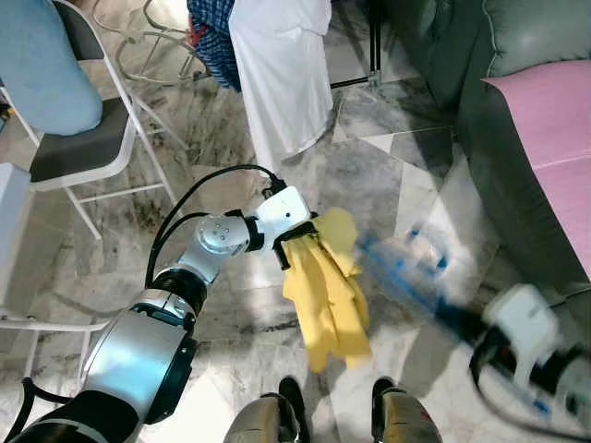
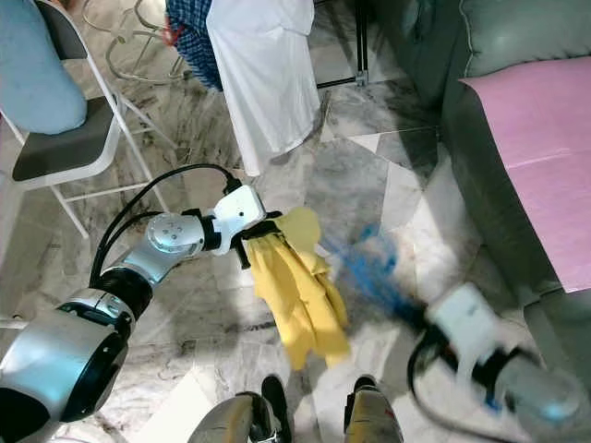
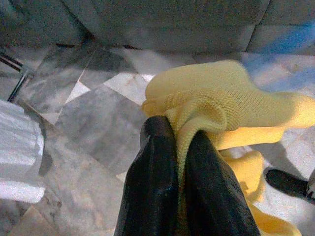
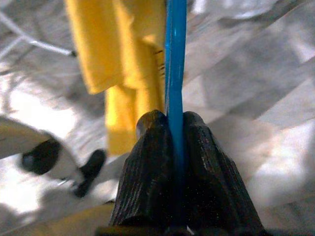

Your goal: Hang hanger

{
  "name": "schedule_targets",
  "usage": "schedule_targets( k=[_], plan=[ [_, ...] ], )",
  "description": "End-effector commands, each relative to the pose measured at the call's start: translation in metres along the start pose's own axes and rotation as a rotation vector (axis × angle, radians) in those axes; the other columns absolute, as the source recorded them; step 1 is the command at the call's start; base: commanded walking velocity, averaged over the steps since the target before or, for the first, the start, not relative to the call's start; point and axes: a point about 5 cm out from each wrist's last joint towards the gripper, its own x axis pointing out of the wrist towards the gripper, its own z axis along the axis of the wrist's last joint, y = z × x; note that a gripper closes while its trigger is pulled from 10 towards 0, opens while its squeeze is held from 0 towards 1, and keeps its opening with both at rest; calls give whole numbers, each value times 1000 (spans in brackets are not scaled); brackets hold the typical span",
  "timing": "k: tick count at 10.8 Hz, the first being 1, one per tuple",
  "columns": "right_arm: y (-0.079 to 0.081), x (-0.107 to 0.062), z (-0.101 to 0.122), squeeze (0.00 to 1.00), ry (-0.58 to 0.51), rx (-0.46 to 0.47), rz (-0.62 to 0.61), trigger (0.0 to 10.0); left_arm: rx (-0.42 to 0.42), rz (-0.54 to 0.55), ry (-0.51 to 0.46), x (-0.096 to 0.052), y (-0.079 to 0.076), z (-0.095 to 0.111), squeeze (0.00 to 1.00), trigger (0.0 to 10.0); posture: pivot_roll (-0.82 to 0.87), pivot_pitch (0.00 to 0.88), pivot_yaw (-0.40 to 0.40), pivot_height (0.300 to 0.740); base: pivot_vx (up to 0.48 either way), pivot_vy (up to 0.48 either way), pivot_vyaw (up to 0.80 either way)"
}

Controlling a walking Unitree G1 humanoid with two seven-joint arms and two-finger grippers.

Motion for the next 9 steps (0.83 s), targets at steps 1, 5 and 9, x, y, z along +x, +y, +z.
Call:
schedule_targets(
  k=[1,5,9],
  plan=[
    [12,-1,2,0,-2,11,83,10000,16,4,-40,-3,6,7,0,10000,-270,284,234,740,0,0,0],
    [14,-10,-3,0,53,29,148,10000,-71,108,-92,-1,7,7,0,10000,-298,265,176,740,0,0,0],
    [-7,8,10,0,71,-51,217,10000,-198,416,-228,1,11,11,0,10000,-280,199,-37,740,0,0,0]
  ],
)
